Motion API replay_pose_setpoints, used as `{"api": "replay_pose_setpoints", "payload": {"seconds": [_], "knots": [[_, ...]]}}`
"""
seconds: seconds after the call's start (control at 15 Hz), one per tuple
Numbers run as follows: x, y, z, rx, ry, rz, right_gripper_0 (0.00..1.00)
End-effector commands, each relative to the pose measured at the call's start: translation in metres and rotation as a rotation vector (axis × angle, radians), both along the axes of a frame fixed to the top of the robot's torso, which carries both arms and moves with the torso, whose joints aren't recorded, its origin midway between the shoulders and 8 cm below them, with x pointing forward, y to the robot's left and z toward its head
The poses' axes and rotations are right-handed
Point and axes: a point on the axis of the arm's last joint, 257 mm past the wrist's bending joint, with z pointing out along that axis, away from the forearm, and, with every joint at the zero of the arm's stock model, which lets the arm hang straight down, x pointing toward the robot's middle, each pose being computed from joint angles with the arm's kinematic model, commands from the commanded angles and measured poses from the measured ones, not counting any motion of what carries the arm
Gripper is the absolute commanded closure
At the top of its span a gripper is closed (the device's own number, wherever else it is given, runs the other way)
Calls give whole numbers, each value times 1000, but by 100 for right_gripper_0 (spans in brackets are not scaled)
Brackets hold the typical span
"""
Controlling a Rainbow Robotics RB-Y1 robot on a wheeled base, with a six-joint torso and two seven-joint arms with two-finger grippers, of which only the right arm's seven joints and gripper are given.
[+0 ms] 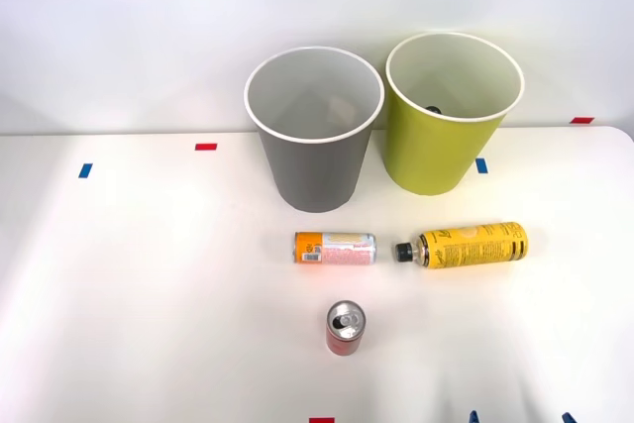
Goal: Put cans in the gray bin, plastic bottles in the light green bin
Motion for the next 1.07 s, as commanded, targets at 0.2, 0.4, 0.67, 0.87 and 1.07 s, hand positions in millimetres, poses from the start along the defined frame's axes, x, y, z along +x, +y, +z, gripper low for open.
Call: {"api": "replay_pose_setpoints", "payload": {"seconds": [0.2,0.4,0.67,0.87,1.07], "knots": [[0,0,0,0,0,0,0],[0,0,0,0,0,0,0],[0,0,0,0,0,0,0],[0,0,0,0,0,0,0],[0,0,0,0,0,0,0]]}}
